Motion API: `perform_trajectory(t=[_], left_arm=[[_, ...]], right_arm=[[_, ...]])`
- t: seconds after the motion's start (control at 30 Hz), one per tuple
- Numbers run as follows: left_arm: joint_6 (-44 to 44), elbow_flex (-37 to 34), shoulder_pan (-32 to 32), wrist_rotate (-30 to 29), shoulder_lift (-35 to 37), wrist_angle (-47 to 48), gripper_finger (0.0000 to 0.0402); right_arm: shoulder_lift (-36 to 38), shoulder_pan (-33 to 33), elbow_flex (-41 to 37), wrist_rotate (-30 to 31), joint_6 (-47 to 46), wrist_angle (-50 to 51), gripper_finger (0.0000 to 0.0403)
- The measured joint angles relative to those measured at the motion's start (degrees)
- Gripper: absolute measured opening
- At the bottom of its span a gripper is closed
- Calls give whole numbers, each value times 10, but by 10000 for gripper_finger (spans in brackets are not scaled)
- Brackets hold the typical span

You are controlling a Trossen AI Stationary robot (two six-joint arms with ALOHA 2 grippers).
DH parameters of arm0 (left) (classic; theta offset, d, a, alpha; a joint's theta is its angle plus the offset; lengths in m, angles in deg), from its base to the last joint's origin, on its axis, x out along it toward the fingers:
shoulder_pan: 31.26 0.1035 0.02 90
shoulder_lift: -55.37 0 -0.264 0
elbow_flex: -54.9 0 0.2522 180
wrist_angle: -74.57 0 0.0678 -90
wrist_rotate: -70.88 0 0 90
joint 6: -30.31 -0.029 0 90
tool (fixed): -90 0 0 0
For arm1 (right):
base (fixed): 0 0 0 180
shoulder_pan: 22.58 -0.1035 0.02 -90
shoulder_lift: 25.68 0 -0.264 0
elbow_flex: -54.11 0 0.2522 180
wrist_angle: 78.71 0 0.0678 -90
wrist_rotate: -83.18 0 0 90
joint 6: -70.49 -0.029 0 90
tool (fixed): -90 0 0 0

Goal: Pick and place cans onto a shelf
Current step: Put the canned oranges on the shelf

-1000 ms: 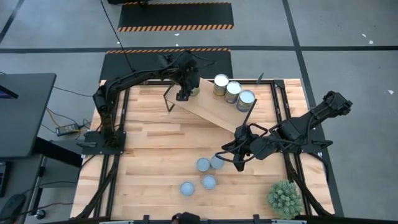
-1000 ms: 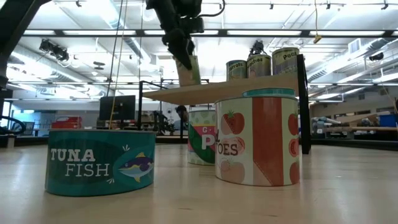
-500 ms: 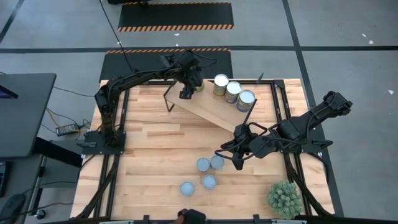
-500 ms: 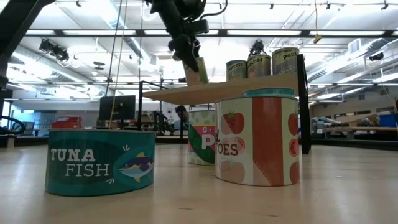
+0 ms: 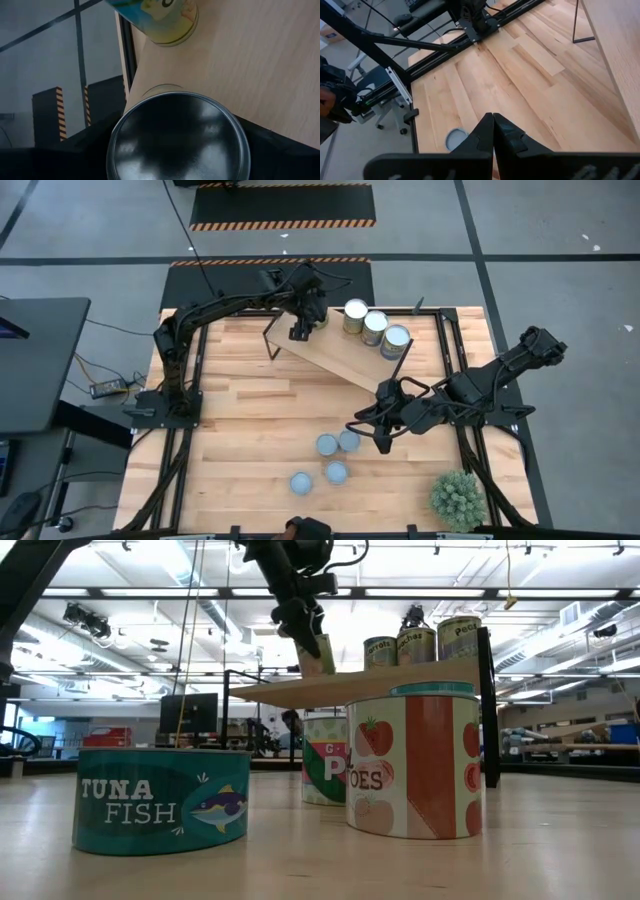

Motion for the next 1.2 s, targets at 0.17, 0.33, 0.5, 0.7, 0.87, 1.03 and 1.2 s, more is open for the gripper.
perform_trajectory(t=[0.17,0.33,0.5,0.7,0.87,1.03,1.2], left_arm=[[0,0,0,-1,0,1,314],[24,0,0,-9,0,2,314],[34,0,-4,-15,0,6,317],[48,-1,-12,-43,-1,13,374],[45,-1,-17,-48,-1,1,390],[32,-1,-19,-50,-1,0,390],[12,-1,-25,-67,-1,-1,389]], right_arm=[[0,0,0,0,2,0,8],[0,0,0,0,3,0,8],[0,0,0,0,4,0,8],[0,0,0,0,5,-5,8],[0,0,0,0,7,-8,8],[0,0,0,0,7,-8,8],[0,0,0,0,10,-8,8]])
